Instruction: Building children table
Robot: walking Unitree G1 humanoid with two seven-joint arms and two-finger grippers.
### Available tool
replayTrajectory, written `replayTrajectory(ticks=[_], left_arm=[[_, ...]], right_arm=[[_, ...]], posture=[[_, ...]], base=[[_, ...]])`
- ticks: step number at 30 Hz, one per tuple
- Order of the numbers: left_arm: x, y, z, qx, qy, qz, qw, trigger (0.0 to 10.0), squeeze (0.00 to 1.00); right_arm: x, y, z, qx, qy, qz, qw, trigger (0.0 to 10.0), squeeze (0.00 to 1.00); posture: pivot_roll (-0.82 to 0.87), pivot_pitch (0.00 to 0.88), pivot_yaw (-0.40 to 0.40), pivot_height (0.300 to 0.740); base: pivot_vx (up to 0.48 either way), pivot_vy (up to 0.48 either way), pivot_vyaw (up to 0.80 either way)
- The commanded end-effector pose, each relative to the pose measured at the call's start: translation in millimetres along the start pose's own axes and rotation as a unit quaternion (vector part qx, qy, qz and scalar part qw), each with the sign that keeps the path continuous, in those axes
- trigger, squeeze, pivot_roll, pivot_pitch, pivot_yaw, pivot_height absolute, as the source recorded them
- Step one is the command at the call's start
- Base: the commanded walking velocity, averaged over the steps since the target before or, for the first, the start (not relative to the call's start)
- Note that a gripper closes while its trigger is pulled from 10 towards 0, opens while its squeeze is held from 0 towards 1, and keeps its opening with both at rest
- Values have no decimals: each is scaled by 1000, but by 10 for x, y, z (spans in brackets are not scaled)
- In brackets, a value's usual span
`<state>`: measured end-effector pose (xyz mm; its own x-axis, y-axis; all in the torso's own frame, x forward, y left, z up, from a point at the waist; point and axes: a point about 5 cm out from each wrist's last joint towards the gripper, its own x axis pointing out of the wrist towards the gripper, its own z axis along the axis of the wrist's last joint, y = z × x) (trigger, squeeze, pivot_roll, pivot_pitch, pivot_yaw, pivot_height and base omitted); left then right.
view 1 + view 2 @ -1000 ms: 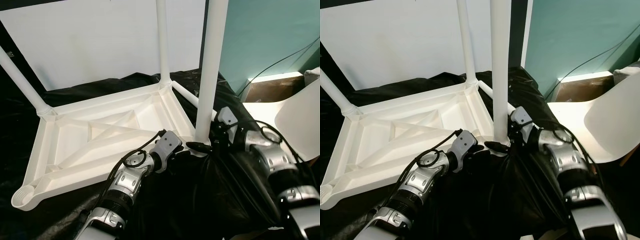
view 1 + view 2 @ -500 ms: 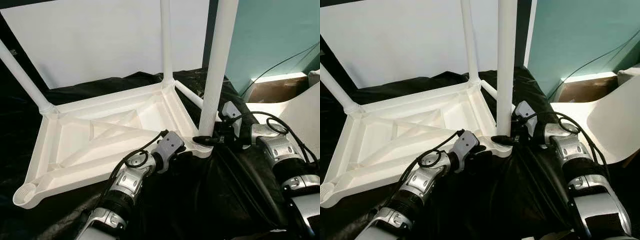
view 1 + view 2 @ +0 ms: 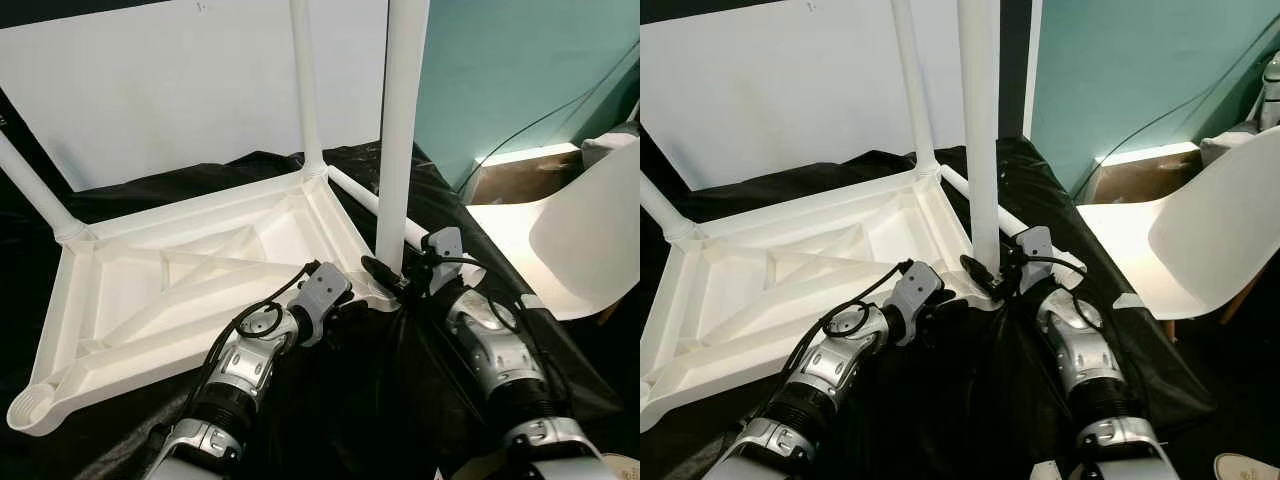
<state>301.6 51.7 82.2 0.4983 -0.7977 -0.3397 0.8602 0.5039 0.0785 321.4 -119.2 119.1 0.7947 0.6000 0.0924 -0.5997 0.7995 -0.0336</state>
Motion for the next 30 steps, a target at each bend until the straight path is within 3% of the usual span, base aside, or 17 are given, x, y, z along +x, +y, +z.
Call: replayTrajectory(ticks=[1,6,7,8,9,10,11,12,13,17,18,19,20,22,23,24,30], left_arm=[[115,-322,-402,-53,84,-50,994,10000,0],[113,-316,-398,-55,83,-47,994,10000,0],[107,-316,-406,-55,83,-46,994,10000,0],[107,-316,-406,-55,83,-46,994,10000,0],[102,-316,-413,-56,84,-46,994,10000,0],[96,-315,-419,-56,84,-45,994,10000,0],[94,-314,-423,-56,85,-45,994,10000,0],[96,-313,-421,-56,85,-45,994,10000,0],[98,-311,-418,-56,84,-45,994,10000,0],[100,-308,-414,-55,84,-45,994,10000,0],[107,-305,-409,-55,84,-44,994,10000,0],[107,-305,-409,-55,84,-44,994,10000,0],[123,-298,-392,-54,82,-44,994,10000,0],[132,-297,-386,-53,81,-44,994,10000,0],[132,-297,-386,-53,81,-44,994,10000,0],[133,-296,-384,-53,81,-44,994,10000,0],[126,-290,-386,-54,80,-41,994,10000,0]], right_arm=[[316,447,86,25,-38,39,998,0,0],[319,483,9,-8,-3,-11,1000,0,0],[315,466,7,-6,1,-18,1000,3098,0],[315,466,7,-6,1,-18,1000,3098,0],[312,461,4,-2,5,-23,1000,7608,0],[312,457,-2,4,11,-22,1000,10000,0],[312,458,-4,8,14,-20,1000,10000,0],[309,470,-1,15,17,3,1000,10000,1000],[299,482,0,12,24,37,999,10000,1000],[283,484,3,4,30,66,997,10000,1000],[266,472,3,-5,35,88,995,10000,0],[266,472,3,-5,35,88,995,10000,0],[168,359,30,-40,48,165,984,10000,0],[71,199,60,-68,68,220,971,10000,0],[71,199,60,-68,68,220,971,10000,0],[32,80,74,-85,87,234,965,10000,0],[-31,-271,133,-126,146,253,948,10000,0]], posture=[[39,0,41,740],[47,0,38,740],[48,0,37,740],[48,0,37,740],[48,0,37,740],[48,0,37,740],[48,0,37,740],[46,0,38,740],[46,0,38,740],[46,0,38,740],[38,0,36,740],[38,0,36,740],[32,0,34,740],[32,0,32,740],[32,0,32,740],[33,0,32,740],[45,0,25,740]], base=[[0,0,0],[0,0,0],[0,0,0],[0,0,0],[0,0,0],[0,0,0],[0,0,0],[0,0,0],[0,0,0],[0,0,0],[0,0,0],[0,0,0],[0,0,0],[0,0,0],[0,0,0],[0,0,0],[0,0,0]])
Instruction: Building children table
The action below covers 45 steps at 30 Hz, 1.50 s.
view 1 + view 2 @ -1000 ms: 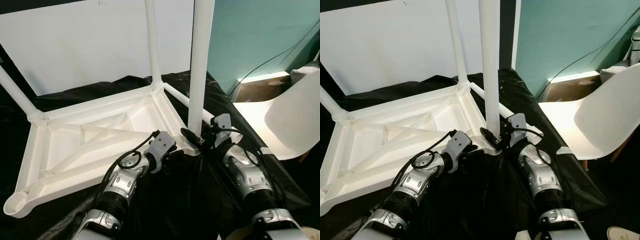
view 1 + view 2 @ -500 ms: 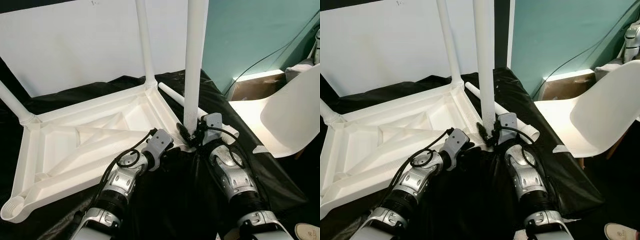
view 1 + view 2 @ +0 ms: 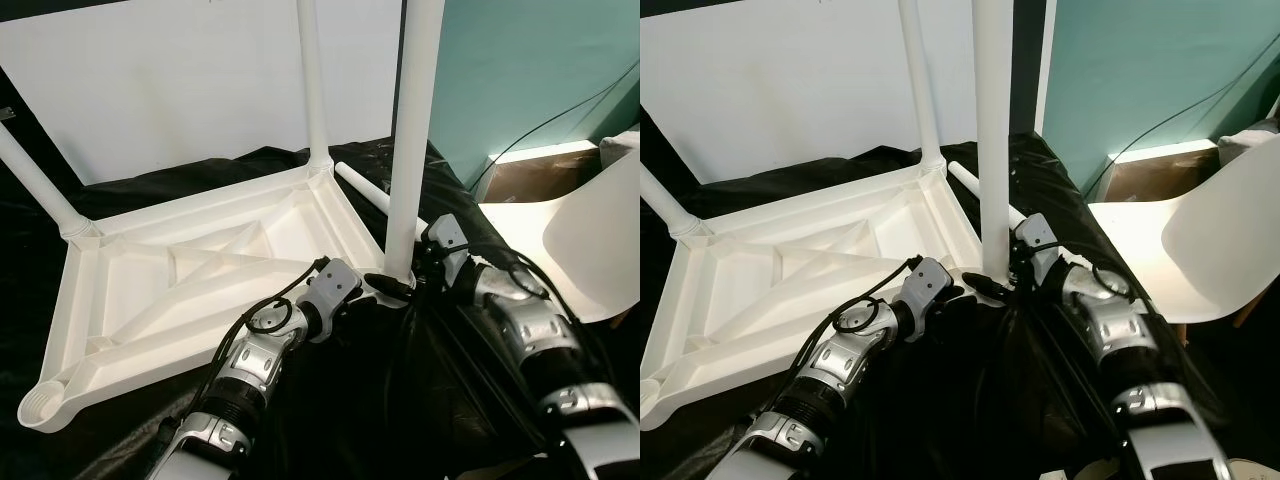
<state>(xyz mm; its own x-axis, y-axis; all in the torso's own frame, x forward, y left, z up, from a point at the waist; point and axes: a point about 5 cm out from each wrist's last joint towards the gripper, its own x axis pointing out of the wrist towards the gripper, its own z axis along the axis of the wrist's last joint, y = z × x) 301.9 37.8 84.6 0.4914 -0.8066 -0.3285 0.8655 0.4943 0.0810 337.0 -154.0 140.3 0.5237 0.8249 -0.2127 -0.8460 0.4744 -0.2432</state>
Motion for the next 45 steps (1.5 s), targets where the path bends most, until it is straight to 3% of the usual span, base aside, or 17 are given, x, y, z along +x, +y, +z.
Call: replayTrajectory(ticks=[1,2,3,4,9,14,19,20,22,24,25,26,37,39,40,42,45], left_arm=[[13,-225,-456,-58,87,-35,994,10000,0],[13,-225,-456,-58,87,-35,994,10000,0],[10,-224,-459,-58,87,-34,994,10000,0],[6,-222,-461,-58,87,-34,994,10000,0],[-4,-210,-463,-58,87,-32,994,10000,0],[-5,-201,-455,-57,87,-31,994,10000,0],[-1,-201,-449,-56,87,-32,994,10000,0],[0,-202,-448,-55,87,-32,994,10000,0],[0,-202,-448,-55,87,-32,994,10000,0],[-7,-199,-453,-54,89,-33,994,10000,0],[-7,-199,-453,-54,89,-33,994,10000,0],[-13,-196,-457,-53,90,-34,994,10000,0],[-25,-213,-482,-54,93,-35,994,10000,0],[-26,-225,-491,-57,93,-35,993,10000,0],[-26,-225,-493,-57,93,-35,993,10000,0],[-27,-222,-494,-58,92,-34,993,10000,0],[-24,-214,-488,-58,91,-33,994,10000,0]], right_arm=[[53,48,-41,-24,35,67,997,4118,0],[53,48,-41,-24,35,67,997,4118,0],[26,24,-48,-30,45,76,996,1255,0],[7,15,-65,-40,59,86,994,0,0],[-22,23,-83,-35,72,116,990,0,0],[29,73,-62,3,45,122,992,0,0],[141,244,-66,38,2,118,992,0,0],[243,352,-54,67,-34,84,994,0,0],[243,352,-54,67,-34,84,994,0,0],[398,536,-5,117,-110,-27,987,0,0],[398,536,-5,117,-110,-27,987,0,0],[441,600,48,121,-139,-75,980,0,0],[548,640,208,136,-191,-162,959,0,0],[566,658,179,143,-173,-151,963,4941,0],[577,682,179,146,-167,-126,967,10000,1000],[582,704,186,148,-163,-110,969,10000,1000],[549,794,206,125,-145,-25,981,10000,1000]], posture=[[47,0,27,740],[47,0,27,740],[47,0,27,740],[50,0,26,740],[52,0,29,740],[50,0,30,740],[50,0,31,740],[50,0,32,740],[50,0,32,740],[49,0,40,740],[49,0,40,740],[50,0,42,740],[59,0,39,740],[61,0,35,740],[60,0,35,740],[60,0,35,740],[56,0,32,740]], base=[[0,0,0],[0,0,0],[0,0,0],[0,0,0],[0,0,0],[0,0,0],[0,0,0],[0,0,0],[0,0,0],[0,0,0],[0,0,0],[0,0,0],[0,0,0],[0,0,0],[0,0,0],[0,0,0],[0,0,0]])
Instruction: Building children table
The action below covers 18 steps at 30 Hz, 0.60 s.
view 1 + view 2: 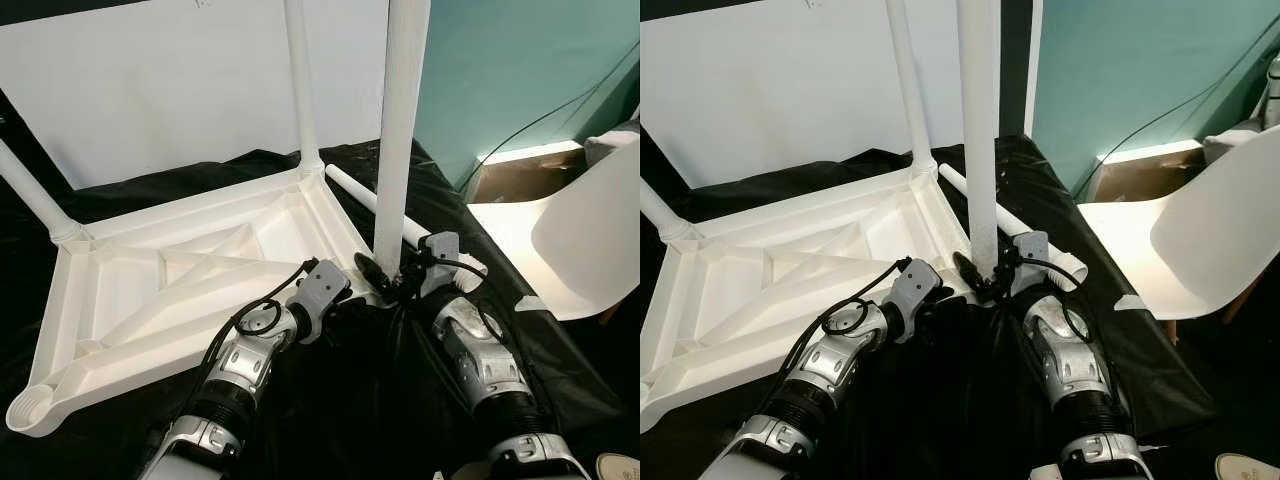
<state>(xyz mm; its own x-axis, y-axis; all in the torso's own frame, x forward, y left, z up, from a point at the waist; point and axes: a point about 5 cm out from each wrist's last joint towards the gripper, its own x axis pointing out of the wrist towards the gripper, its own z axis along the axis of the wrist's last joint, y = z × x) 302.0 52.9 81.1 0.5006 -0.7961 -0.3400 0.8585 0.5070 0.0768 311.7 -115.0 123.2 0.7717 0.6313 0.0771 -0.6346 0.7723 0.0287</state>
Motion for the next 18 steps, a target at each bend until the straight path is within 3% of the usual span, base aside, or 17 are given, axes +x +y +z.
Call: replayTrajectory(ticks=[1,2,3,4,5,7,8,9,10,12,18], left_arm=[[88,-285,-408,-53,85,-39,994,10000,0],[90,-283,-406,-53,85,-39,994,10000,0],[90,-283,-406,-53,85,-39,994,10000,0],[95,-281,-400,-53,84,-39,994,10000,0],[95,-281,-400,-53,84,-39,994,10000,0],[104,-280,-392,-53,82,-39,994,10000,0],[104,-280,-392,-53,82,-39,994,10000,0],[107,-283,-391,-53,82,-39,994,10000,0],[107,-283,-391,-53,82,-39,994,10000,0],[102,-278,-395,-51,83,-40,994,10000,0],[90,-262,-393,-50,84,-38,995,10000,0]], right_arm=[[204,487,26,-2,1,152,988,10000,1000],[175,490,23,-8,8,170,985,10000,737],[175,490,23,-8,8,170,985,10000,737],[137,442,25,-20,16,186,982,10000,0],[137,442,25,-20,16,186,982,10000,0],[95,258,45,-52,34,205,977,10000,0],[95,258,45,-52,34,205,977,10000,0],[89,125,77,-72,46,209,974,10000,0],[89,125,77,-72,46,209,974,10000,0],[96,-95,148,-109,75,223,966,10000,0],[74,-302,211,-150,125,251,948,10000,0]], posture=[[56,0,32,740],[56,0,32,740],[56,0,32,740],[55,0,28,740],[55,0,28,740],[52,0,29,740],[52,0,29,740],[51,0,30,740],[51,0,30,740],[52,0,34,740],[54,0,35,740]], base=[[0,0,0],[0,0,0],[0,0,0],[0,0,0],[0,0,0],[0,0,0],[0,0,0],[0,0,0],[0,0,0],[0,0,0],[0,0,0]])
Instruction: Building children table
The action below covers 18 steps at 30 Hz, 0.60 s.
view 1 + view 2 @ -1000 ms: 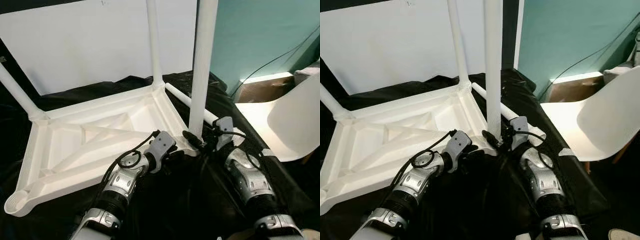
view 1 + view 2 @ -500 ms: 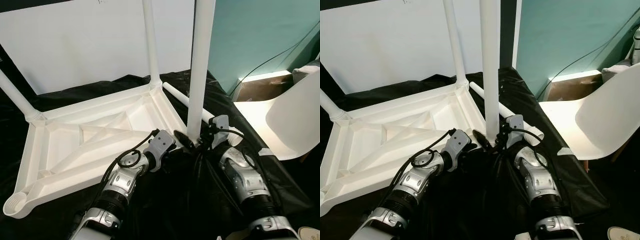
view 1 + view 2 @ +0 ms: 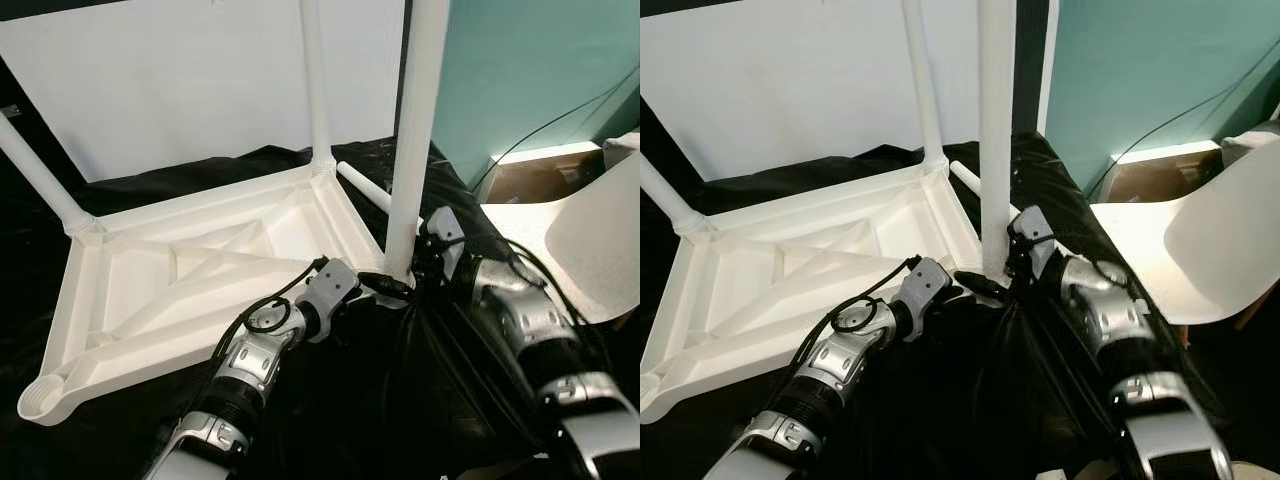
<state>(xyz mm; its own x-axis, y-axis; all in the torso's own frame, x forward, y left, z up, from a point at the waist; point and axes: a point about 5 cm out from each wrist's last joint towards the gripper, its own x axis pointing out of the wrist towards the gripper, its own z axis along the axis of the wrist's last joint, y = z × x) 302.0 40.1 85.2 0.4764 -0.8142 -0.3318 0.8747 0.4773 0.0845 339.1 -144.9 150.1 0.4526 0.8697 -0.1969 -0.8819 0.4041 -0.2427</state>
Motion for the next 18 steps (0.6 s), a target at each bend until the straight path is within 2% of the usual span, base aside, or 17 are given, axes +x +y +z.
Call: replayTrajectory(ticks=[1,3,4,6,7,12,17,18], left_arm=[[2,-208,-470,-60,89,-24,994,10000,0],[2,-208,-470,-60,89,-24,994,10000,0],[2,-210,-468,-60,88,-24,994,10000,0],[2,-210,-468,-60,88,-24,994,10000,0],[3,-211,-468,-60,88,-24,994,10000,0],[2,-211,-467,-61,88,-23,994,10000,0],[1,-214,-468,-61,88,-24,994,10000,0],[1,-216,-470,-61,89,-25,994,10000,0]], right_arm=[[67,67,-25,-9,17,44,999,10000,0],[67,67,-25,-9,17,44,999,10000,0],[42,60,-36,-8,30,62,998,2980,0],[42,60,-36,-8,30,62,998,2980,0],[7,62,-49,-3,46,86,995,0,0],[-47,80,-85,21,63,123,990,0,0],[-11,121,-105,41,36,125,991,0,0],[34,160,-98,48,14,109,993,0,0]], posture=[[54,0,34,740],[54,0,34,740],[55,0,34,740],[55,0,34,740],[57,0,34,740],[57,0,35,740],[56,0,36,740],[53,0,36,740]], base=[[0,0,0],[0,0,0],[0,0,0],[0,0,0],[0,0,0],[0,0,0],[0,0,0],[0,0,0]])
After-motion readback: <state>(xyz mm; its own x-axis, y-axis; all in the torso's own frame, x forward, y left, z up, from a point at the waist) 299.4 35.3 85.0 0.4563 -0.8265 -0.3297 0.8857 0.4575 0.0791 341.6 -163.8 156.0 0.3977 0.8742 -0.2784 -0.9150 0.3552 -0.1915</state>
